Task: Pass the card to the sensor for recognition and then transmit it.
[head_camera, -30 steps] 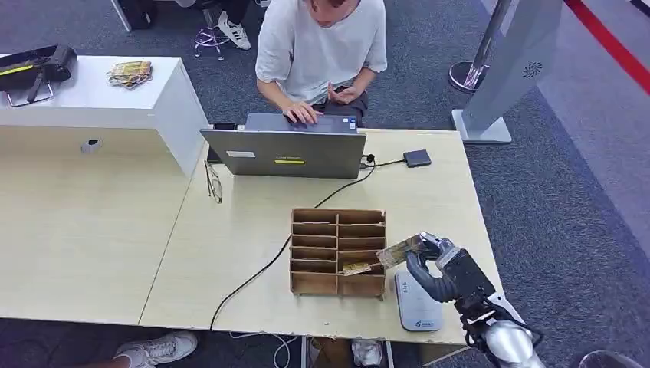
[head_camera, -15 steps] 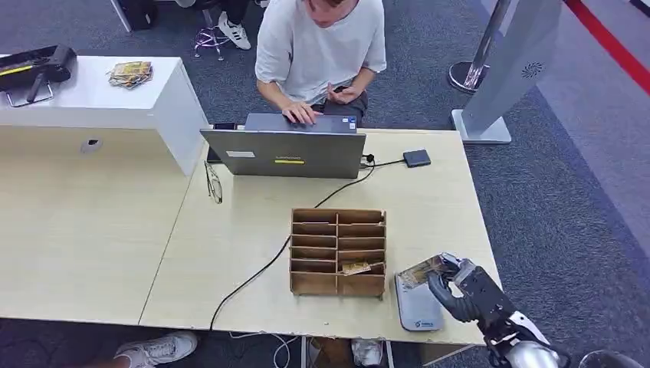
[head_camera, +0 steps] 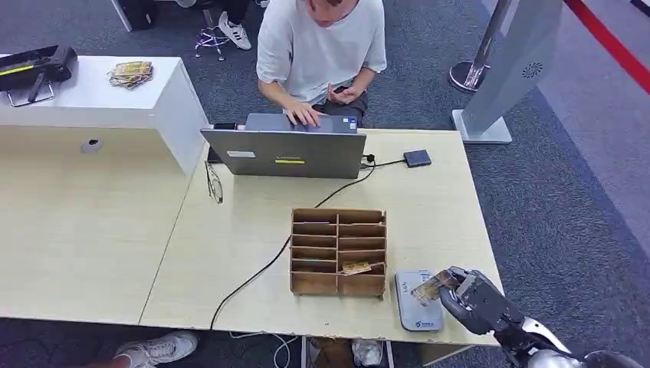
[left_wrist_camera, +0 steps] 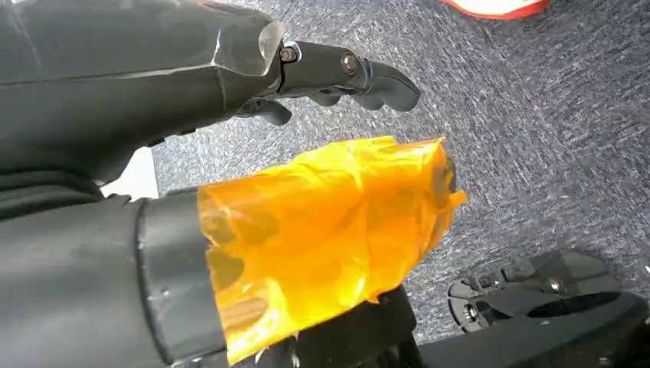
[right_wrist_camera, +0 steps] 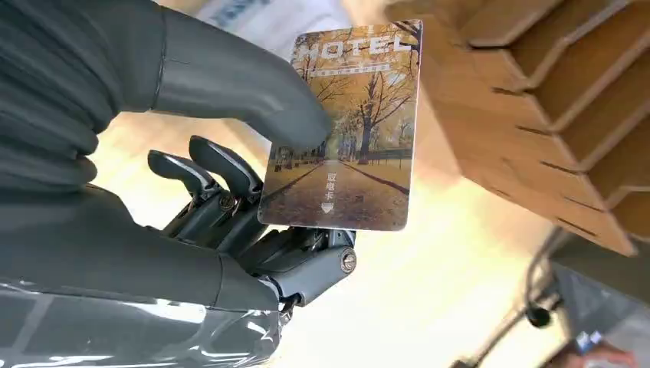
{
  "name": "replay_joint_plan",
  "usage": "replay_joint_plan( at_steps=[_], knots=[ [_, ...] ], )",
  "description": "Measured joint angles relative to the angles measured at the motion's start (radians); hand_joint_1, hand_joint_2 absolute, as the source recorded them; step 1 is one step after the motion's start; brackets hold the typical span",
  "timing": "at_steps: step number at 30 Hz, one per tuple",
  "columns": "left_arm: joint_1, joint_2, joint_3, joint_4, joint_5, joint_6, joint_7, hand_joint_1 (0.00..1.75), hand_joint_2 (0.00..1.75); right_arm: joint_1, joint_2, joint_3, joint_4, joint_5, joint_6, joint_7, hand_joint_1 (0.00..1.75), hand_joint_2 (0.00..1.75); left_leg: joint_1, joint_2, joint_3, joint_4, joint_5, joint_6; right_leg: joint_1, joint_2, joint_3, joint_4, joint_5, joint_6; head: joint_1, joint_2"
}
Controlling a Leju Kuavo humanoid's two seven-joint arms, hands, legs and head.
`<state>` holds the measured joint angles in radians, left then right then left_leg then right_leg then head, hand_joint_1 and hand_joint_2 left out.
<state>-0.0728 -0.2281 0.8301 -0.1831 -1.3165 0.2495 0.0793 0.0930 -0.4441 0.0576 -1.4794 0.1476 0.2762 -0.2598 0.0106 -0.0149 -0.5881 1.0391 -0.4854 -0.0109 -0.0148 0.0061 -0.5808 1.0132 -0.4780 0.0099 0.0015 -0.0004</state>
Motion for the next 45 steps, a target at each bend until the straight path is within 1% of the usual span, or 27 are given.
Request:
replay_joint_plan(
  at_steps=[6, 16, 28, 35, 41, 45],
  knots=[
    [0.0, 0.0, 0.0, 0.0, -0.003, -0.001, 0.0, 0.0, 0.0, 0.016, -0.053, 0.014, -0.013, 0.01, 0.005, 0.02, 1.75, 1.75, 0.0, 0.0, 0.0, 0.0, 0.0, 0.0, 0.0, 0.0, 0.0, 0.0, 0.0, 0.0, 0.0, 0.0],
    [0.0, 0.001, 0.0, 0.0, -0.013, -0.004, 0.0, 0.0, 0.0, 0.026, -0.096, 0.048, -0.032, 0.007, 0.021, 0.025, 1.75, 1.75, 0.0, 0.001, 0.0, 0.0, 0.0, 0.0, 0.0, 0.0, 0.0, 0.0, 0.0, 0.0, 0.0, 0.0],
    [0.0, 0.0, 0.0, 0.0, -0.027, -0.007, 0.0, 0.0, 0.0, -0.007, -0.094, 0.115, -0.037, -0.013, 0.019, 0.035, 1.75, 1.75, 0.0, 0.0, 0.0, 0.0, 0.0, 0.0, 0.0, 0.0, 0.0, 0.0, 0.0, 0.0, 0.0, 0.0],
    [-0.001, 0.0, -0.001, 0.0, -0.034, -0.01, 0.0, 0.0, 0.0, -0.032, -0.076, 0.154, -0.027, -0.007, 0.016, 0.05, 1.75, 1.75, 0.0, 0.0, 0.0, 0.0, 0.0, 0.0, 0.0, 0.0, 0.0, 0.0, 0.0, 0.0, 0.0, 0.0],
    [-0.001, 0.0, -0.001, 0.0, -0.036, -0.011, 0.0, 0.0, 0.0, -0.056, -0.064, 0.179, -0.008, 0.002, -0.006, 0.057, 1.75, 1.75, 0.0, 0.0, 0.0, 0.0, 0.0, 0.0, 0.0, 0.0, 0.0, 0.0, 0.0, 0.0, 0.0, 0.0],
    [-0.001, 0.0, -0.001, 0.0, -0.035, -0.013, 0.002, 0.0, 0.0, -0.074, -0.054, 0.197, 0.002, 0.065, -0.062, 0.091, 1.75, 1.75, 0.0, 0.0, 0.0, 0.0, 0.0, 0.0, 0.0, 0.0, 0.0, 0.0, 0.0, 0.0, 0.0, 0.0]
  ],
)
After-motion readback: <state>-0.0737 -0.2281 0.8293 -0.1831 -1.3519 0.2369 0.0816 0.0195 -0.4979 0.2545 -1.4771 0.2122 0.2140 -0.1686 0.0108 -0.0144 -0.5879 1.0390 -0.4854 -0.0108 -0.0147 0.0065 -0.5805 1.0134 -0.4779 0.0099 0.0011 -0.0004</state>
